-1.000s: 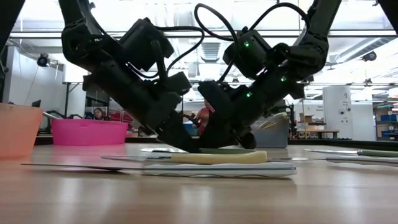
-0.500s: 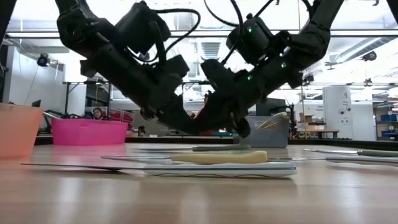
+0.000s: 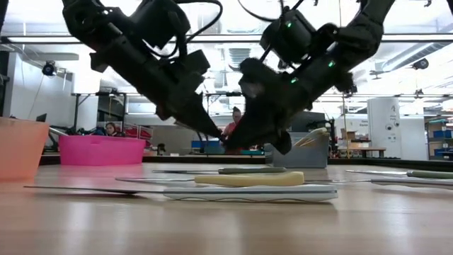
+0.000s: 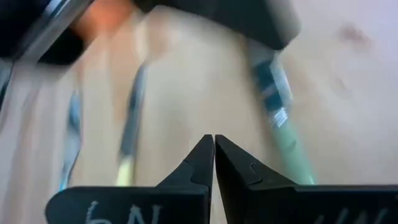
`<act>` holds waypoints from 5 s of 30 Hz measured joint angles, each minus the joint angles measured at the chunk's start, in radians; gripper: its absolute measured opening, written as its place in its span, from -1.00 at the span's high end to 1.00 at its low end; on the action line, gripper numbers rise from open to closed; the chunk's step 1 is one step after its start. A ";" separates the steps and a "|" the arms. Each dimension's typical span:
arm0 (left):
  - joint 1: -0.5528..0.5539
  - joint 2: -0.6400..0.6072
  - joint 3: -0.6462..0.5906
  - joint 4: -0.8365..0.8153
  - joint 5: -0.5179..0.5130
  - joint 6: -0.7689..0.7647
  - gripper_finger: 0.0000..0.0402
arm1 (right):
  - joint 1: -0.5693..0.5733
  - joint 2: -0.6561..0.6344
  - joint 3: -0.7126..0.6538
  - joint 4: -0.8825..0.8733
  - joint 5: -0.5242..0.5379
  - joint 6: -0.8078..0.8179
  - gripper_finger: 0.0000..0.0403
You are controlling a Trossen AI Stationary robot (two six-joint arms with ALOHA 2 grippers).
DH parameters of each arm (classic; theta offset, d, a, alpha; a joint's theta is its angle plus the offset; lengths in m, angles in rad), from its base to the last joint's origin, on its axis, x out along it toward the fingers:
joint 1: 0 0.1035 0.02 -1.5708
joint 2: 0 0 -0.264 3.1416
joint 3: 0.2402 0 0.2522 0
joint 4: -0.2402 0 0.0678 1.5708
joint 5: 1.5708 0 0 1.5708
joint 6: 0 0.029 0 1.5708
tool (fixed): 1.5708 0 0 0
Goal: Sort silverware by color (type)
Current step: Put the left green knife into the red bin
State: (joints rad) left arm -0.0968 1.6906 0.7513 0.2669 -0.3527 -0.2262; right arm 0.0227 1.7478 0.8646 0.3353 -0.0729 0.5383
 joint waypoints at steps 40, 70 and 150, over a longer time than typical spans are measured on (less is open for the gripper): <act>0.069 0.020 -0.049 -0.086 0.019 0.052 1.00 | 0.007 0.148 0.020 -0.153 0.215 -0.436 0.67; -0.041 -0.583 -0.063 -0.317 -0.024 0.122 1.00 | -0.045 0.098 0.013 -0.079 0.070 -0.346 0.97; -0.090 0.264 0.152 -0.016 -0.024 -0.023 1.00 | -0.007 -0.012 -0.091 0.003 0.039 -0.275 0.96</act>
State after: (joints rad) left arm -0.1871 1.9551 0.9031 0.2512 -0.3766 -0.2488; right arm 0.0158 1.7360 0.7738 0.3379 -0.0338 0.2638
